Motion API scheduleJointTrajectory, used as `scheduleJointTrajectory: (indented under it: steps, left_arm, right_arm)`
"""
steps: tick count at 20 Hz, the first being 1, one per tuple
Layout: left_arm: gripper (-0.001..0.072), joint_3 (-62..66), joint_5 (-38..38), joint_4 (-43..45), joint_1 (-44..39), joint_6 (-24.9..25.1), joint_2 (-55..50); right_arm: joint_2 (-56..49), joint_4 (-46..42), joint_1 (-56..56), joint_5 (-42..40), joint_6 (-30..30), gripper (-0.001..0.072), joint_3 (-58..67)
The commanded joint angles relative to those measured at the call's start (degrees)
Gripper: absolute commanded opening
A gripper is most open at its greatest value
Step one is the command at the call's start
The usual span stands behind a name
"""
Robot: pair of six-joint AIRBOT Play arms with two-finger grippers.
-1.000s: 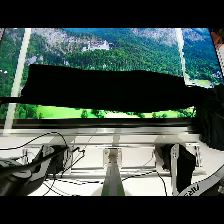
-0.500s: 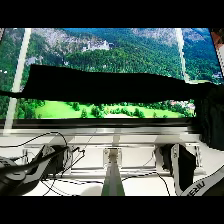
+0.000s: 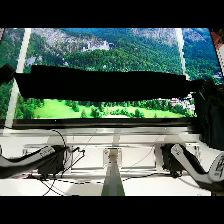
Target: Fold the clothes and pants, and hang the long-sleeved shirts on hangers.
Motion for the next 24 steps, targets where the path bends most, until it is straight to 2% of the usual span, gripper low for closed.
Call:
scheduleJointTrajectory:
  steps: [1, 5, 10, 11, 12, 13, 15, 19, 22, 23, 24]
  left_arm:
    - [0.0004, 5.9, 2.3, 0.0, -4.1, -1.4, -7.5]
    - [0.0005, 6.6, 8.5, -0.7, -7.1, -1.4, -11.1]
    - [0.0006, 6.6, 14.3, -0.6, -9.1, -1.4, -12.0]
    - [0.0031, 6.6, 14.8, -0.6, -9.1, -1.4, -12.0]
    - [0.0294, 6.6, 14.6, -0.6, -9.1, -1.4, -12.0]
    - [0.0720, 6.6, 13.8, -0.7, -9.1, -1.5, -11.8]
    - [0.0720, 6.6, 12.5, -0.6, -9.0, -1.8, -11.1]
    - [0.0716, 6.6, 7.3, -0.6, -8.5, -1.8, -8.6]
    - [0.0704, 6.6, 2.2, -0.4, -6.0, -1.8, -6.3]
    - [0.0685, 6.6, -0.3, -0.4, -4.7, -1.8, -5.5]
    - [0.0585, 6.6, -3.8, -0.4, -2.9, -1.8, -4.7]
  right_arm:
    - [-9.1, 9.7, 0.0, -4.2, 0.1, 0.0026, 0.0]
    - [-13.3, 15.0, 3.5, -12.6, -0.2, 0.0026, 0.0]
    - [-13.4, 15.3, 12.1, -28.4, -0.2, 0.0028, 0.0]
    - [-13.4, 14.6, 13.4, -31.0, -0.7, 0.0159, 0.0]
    - [-13.4, 13.6, 14.5, -32.2, -1.8, 0.0522, 0.0]
    - [-13.4, 12.8, 15.3, -32.2, -4.9, 0.0711, 0.1]
    - [-13.4, 12.0, 15.8, -30.1, -7.9, 0.0704, 0.3]
    - [-13.0, 10.7, 15.8, -27.8, -7.9, 0.0689, 1.2]
    - [-13.1, 5.7, 15.8, -24.0, -7.9, 0.0689, 3.6]
    - [-13.1, 4.3, 15.8, -22.7, -7.9, 0.0689, 4.3]
    - [-13.1, 3.3, 15.8, -21.6, -7.9, 0.0689, 5.0]
